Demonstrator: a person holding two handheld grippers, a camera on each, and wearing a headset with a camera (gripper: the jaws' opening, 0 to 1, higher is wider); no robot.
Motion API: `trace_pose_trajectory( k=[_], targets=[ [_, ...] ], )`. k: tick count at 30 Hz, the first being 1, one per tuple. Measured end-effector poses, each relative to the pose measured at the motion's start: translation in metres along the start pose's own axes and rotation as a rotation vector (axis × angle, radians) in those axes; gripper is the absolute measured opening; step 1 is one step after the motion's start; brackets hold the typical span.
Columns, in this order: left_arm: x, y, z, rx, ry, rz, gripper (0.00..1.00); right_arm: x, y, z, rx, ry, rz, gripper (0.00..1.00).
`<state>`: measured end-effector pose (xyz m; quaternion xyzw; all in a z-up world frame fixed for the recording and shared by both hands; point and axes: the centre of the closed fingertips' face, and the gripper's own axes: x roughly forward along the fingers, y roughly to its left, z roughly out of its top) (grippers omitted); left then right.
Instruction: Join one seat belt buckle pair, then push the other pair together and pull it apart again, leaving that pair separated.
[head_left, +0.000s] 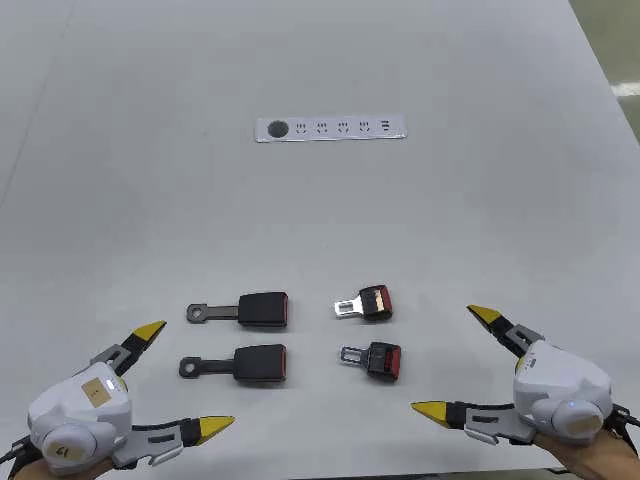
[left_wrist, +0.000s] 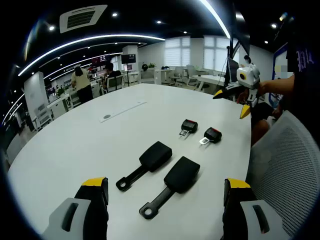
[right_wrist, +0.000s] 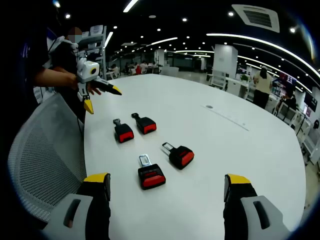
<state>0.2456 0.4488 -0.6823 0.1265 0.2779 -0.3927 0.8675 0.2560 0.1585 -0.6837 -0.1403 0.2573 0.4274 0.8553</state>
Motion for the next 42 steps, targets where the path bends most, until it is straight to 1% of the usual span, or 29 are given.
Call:
trace_pose_trajectory(
  k=[8, 15, 24, 33, 42],
  targets=[
    [0.0002, -0.0019, 0.002, 0.001, 0.004, -0.001, 0.97, 0.0003, 0.0001, 0.0002, -0.003, 0.006, 0.003, 0.94],
    [-0.0001, -0.0013, 0.0024, 0.006, 0.008, -0.002, 0.97, 0.0001, -0.0005, 0.0001, -0.005, 0.008, 0.003, 0.94],
    [-0.0001, -0.0021, 0.0052, 0.01, 0.003, -0.005, 0.97, -0.0009, -0.0013, 0.0002, -0.009, 0.008, 0.002, 0.94],
    [0.0, -0.0015, 0.0053, 0.016, 0.0, -0.011, 0.97, -0.0006, -0.001, -0.0001, -0.009, 0.008, 0.003, 0.94],
    [0.0007, -0.0026, 0.0074, 0.028, 0.008, -0.019, 0.96, -0.0001, -0.0007, -0.0005, -0.017, 0.018, 0.008, 0.94]
  ],
)
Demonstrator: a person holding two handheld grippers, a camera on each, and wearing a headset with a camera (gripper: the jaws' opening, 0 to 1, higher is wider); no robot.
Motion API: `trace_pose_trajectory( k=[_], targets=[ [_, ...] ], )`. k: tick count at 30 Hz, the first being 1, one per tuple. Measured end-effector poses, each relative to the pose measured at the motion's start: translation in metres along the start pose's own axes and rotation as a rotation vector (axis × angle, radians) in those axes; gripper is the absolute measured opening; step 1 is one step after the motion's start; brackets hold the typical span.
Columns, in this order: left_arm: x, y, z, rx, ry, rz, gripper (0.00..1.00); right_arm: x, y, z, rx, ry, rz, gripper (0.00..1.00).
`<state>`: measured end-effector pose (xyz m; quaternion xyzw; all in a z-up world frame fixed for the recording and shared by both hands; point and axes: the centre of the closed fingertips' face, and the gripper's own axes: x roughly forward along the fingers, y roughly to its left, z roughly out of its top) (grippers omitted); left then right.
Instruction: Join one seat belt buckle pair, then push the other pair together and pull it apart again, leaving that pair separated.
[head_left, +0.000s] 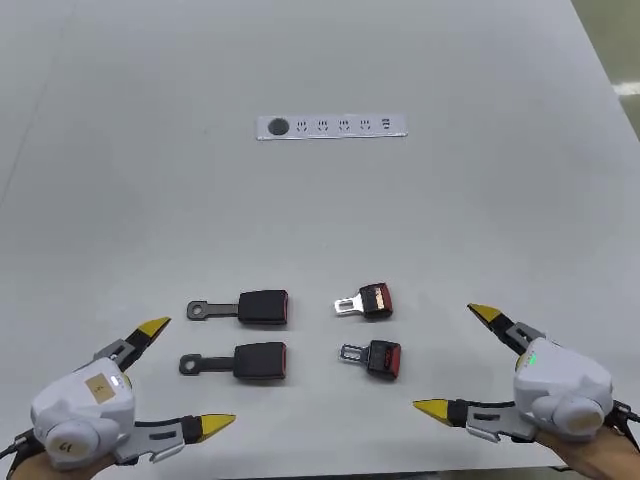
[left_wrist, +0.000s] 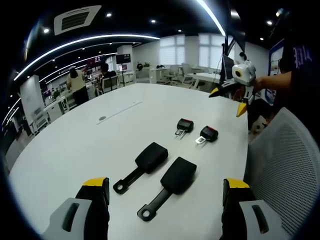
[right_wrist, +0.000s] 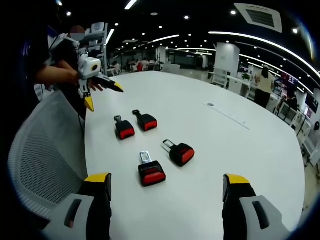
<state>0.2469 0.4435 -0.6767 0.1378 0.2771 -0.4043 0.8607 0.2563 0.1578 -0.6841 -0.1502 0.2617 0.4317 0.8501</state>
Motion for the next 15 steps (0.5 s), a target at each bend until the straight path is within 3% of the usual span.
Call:
trace_pose_trajectory(
  k=[8, 15],
  targets=[
    [0.006, -0.002, -0.003, 0.026, 0.031, -0.026, 0.92, 0.005, 0.001, -0.002, -0.026, 0.024, 0.025, 0.9],
    [0.016, -0.003, -0.009, 0.086, 0.082, -0.072, 0.85, 0.013, 0.003, -0.004, -0.075, 0.056, 0.07, 0.8]
  ],
)
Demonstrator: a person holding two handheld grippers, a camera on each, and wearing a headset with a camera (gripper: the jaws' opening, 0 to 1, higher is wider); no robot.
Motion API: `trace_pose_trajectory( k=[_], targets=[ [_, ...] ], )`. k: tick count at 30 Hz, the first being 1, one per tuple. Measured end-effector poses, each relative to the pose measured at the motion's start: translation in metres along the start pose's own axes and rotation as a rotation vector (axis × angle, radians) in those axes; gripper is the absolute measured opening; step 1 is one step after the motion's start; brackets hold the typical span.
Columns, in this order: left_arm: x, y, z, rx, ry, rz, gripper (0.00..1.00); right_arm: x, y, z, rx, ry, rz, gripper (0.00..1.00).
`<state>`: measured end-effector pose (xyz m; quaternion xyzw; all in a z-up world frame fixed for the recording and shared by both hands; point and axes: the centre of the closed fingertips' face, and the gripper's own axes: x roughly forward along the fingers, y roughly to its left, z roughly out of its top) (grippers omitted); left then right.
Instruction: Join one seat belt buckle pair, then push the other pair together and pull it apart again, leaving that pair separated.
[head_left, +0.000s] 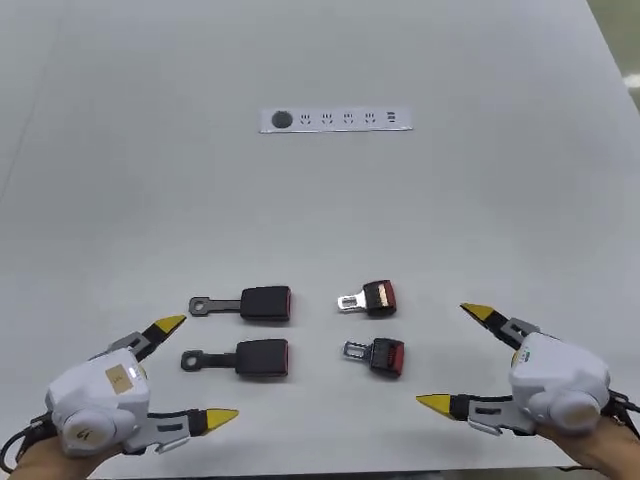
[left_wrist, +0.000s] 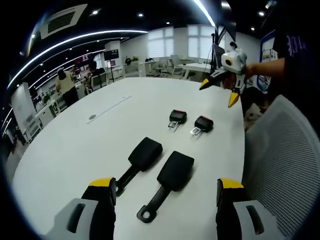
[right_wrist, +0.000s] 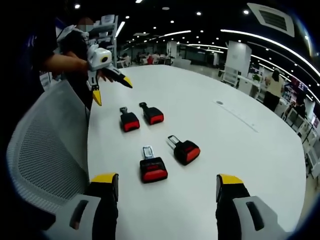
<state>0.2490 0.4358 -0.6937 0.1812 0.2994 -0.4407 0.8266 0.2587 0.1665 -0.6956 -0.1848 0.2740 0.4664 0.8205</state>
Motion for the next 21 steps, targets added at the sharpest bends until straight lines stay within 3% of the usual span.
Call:
trace_pose_trajectory(
  k=[21],
  targets=[
    [0.042, -0.007, -0.023, 0.202, 0.19, -0.168, 0.54, 0.034, 0.015, -0.011, -0.127, 0.093, 0.148, 0.53]
  ],
)
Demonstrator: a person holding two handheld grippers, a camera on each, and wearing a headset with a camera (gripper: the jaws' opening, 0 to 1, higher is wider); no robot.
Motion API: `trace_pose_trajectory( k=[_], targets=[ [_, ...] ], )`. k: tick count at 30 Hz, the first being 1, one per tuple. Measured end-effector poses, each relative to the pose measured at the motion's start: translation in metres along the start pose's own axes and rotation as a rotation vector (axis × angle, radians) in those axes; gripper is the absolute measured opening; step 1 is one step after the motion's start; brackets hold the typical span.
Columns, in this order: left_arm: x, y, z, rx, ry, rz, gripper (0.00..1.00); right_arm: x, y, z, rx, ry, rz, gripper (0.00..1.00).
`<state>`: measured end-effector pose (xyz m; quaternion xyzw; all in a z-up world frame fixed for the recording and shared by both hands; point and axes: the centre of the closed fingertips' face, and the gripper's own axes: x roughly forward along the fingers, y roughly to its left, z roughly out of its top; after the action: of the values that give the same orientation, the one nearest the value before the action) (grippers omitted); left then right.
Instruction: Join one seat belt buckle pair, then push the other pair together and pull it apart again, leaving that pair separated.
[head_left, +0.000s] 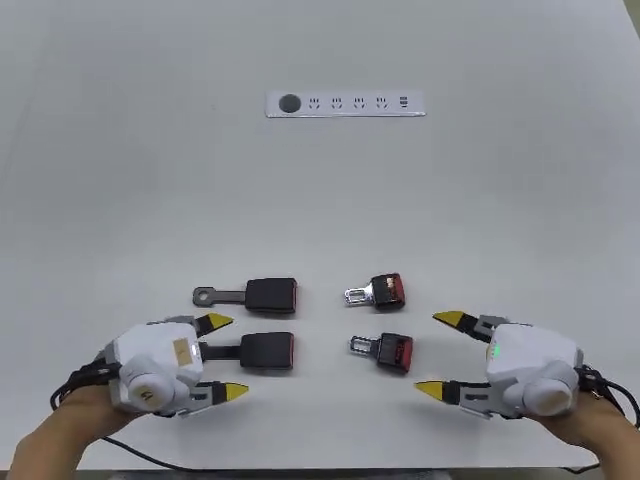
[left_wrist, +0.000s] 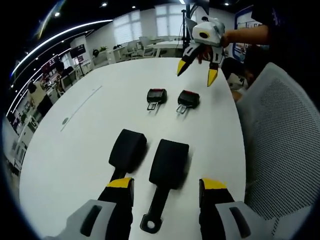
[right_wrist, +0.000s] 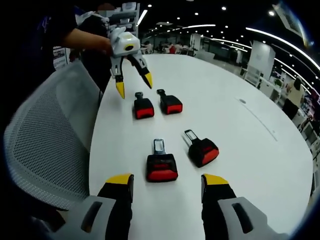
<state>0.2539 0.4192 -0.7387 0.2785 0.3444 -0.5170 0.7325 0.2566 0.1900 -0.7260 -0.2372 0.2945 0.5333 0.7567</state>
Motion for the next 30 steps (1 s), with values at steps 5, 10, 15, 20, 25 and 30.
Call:
trace_pose_trajectory(
  k=[5, 10, 15, 20, 25, 30],
  targets=[
    [0.01, -0.002, -0.007, 0.049, 0.059, -0.033, 0.5, 0.008, 0.003, -0.005, -0.025, 0.024, 0.029, 0.49],
    [0.019, -0.003, -0.011, 0.079, 0.103, -0.064, 0.46, 0.017, 0.004, -0.006, -0.045, 0.038, 0.048, 0.44],
    [0.027, -0.002, -0.012, 0.101, 0.132, -0.087, 0.43, 0.027, 0.008, -0.008, -0.065, 0.055, 0.076, 0.41],
    [0.033, -0.004, -0.015, 0.119, 0.151, -0.11, 0.41, 0.035, 0.011, -0.011, -0.079, 0.071, 0.093, 0.38],
    [0.036, -0.006, -0.015, 0.119, 0.152, -0.13, 0.4, 0.04, 0.01, -0.013, -0.092, 0.082, 0.098, 0.35],
    [0.038, -0.006, -0.013, 0.109, 0.15, -0.135, 0.38, 0.042, 0.01, -0.015, -0.106, 0.093, 0.102, 0.32]
  ],
)
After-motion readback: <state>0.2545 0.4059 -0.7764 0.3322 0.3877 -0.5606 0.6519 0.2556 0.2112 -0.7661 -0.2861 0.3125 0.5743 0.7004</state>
